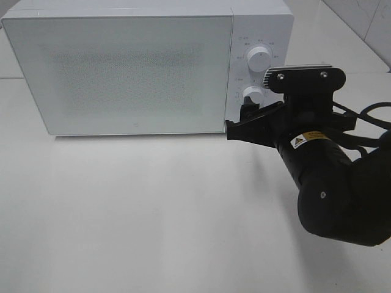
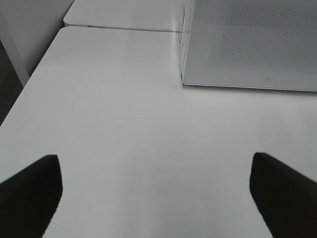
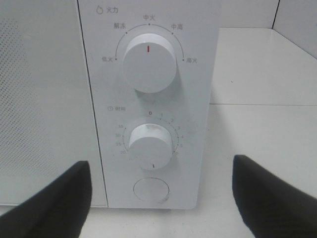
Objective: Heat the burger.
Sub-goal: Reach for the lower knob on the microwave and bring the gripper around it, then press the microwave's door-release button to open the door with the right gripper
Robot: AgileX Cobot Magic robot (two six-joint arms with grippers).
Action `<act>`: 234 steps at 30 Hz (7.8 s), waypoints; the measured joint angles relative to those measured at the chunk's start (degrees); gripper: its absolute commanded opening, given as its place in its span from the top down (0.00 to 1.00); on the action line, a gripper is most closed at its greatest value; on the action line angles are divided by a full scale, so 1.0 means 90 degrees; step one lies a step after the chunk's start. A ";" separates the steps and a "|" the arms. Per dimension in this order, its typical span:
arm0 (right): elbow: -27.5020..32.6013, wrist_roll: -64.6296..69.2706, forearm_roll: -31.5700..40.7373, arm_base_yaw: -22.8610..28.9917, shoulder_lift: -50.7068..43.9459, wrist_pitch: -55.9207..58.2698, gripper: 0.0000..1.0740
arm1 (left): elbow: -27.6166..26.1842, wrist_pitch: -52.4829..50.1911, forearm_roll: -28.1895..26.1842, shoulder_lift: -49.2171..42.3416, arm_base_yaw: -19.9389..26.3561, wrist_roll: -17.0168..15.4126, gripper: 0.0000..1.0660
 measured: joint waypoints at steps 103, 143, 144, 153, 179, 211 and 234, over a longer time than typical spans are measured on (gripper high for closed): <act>-0.1642 0.7232 -0.1509 -0.1082 0.1897 0.0076 1.00 | 0.0000 0.0000 0.0038 0.0000 0.0000 0.0000 0.08; -0.1623 1.2000 -0.1566 -0.1108 0.1897 0.0019 1.00 | 0.0000 0.0000 0.0038 0.0000 0.0000 0.0000 0.08; -0.1623 1.2000 -0.1566 -0.1108 0.1897 0.0019 1.00 | 0.0000 0.0000 0.0038 0.0000 0.0000 0.0000 0.08; -0.1630 1.1790 -0.1439 -0.1082 0.1897 0.0013 0.96 | 0.0000 0.0000 0.0038 0.0000 0.0000 0.0000 0.08; -0.1674 1.1096 -0.1108 -0.1006 0.1897 0.0025 0.39 | 0.0000 0.0000 0.0064 0.0000 0.0000 0.0000 0.08; 0.0019 0.5876 -0.2247 -0.1311 -0.0910 0.3737 0.33 | 0.0000 0.0000 0.0076 0.0000 0.0000 0.0000 0.08; -0.1019 0.4883 -0.6385 -0.2610 -0.3705 1.0243 0.33 | 0.0000 0.0000 0.0083 0.0000 0.0006 0.0000 0.08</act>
